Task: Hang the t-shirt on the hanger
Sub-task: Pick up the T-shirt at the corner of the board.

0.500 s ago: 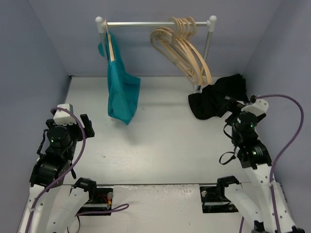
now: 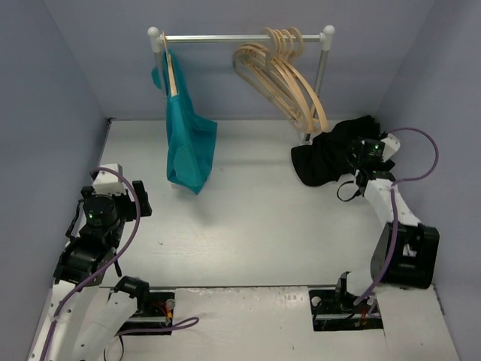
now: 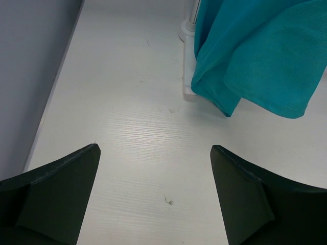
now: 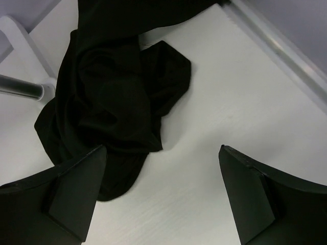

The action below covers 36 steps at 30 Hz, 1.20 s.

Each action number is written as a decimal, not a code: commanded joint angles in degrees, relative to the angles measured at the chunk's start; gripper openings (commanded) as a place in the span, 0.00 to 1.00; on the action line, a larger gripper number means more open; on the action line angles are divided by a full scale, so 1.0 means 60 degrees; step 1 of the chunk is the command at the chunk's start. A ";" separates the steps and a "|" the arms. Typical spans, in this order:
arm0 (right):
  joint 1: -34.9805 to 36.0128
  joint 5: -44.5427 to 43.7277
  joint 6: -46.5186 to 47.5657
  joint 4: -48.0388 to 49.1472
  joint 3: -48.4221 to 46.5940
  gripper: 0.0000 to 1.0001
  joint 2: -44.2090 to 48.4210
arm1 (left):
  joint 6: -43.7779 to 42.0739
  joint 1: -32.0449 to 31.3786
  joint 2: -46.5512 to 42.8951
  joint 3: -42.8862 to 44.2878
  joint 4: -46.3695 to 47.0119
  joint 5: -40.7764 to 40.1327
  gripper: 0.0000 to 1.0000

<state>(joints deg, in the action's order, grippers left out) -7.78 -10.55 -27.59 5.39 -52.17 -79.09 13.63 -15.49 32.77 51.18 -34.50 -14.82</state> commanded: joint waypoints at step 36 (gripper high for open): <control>0.0757 0.1787 0.2782 -0.0416 -0.3568 0.00 0.1616 | -0.0198 -0.0201 0.0269 0.0138 0.0667 0.0562 0.85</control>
<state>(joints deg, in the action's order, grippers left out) -5.75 3.97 -14.60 6.77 -67.28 -80.68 13.47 -16.45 33.93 50.98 -34.39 -12.56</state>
